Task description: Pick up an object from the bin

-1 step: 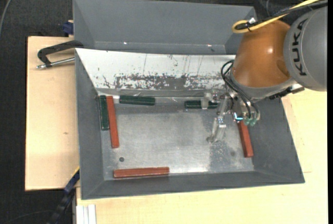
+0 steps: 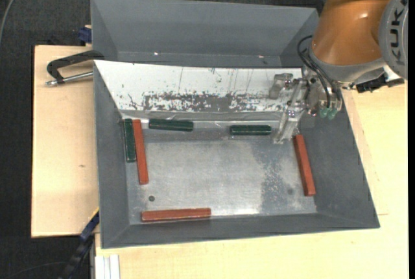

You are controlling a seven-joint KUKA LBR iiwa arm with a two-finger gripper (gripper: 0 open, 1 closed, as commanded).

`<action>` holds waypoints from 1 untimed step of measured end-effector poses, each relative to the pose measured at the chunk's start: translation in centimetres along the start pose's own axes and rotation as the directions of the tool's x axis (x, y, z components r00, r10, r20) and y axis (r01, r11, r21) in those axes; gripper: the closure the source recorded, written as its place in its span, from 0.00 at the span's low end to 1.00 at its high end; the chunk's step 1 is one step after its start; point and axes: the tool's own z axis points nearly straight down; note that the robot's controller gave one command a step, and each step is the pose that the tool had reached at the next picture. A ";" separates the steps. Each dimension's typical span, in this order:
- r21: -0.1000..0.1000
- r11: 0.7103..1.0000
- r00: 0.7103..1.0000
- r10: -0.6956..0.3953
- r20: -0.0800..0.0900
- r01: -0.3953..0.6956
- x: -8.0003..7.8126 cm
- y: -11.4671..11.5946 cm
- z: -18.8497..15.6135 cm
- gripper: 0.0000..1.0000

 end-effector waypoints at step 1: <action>-0.001 1.000 0.999 0.030 -0.021 -0.030 1.4 2.3 9.4 0.00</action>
Offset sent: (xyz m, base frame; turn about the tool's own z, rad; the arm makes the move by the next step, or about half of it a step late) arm -0.0091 0.0221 -0.0902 0.0326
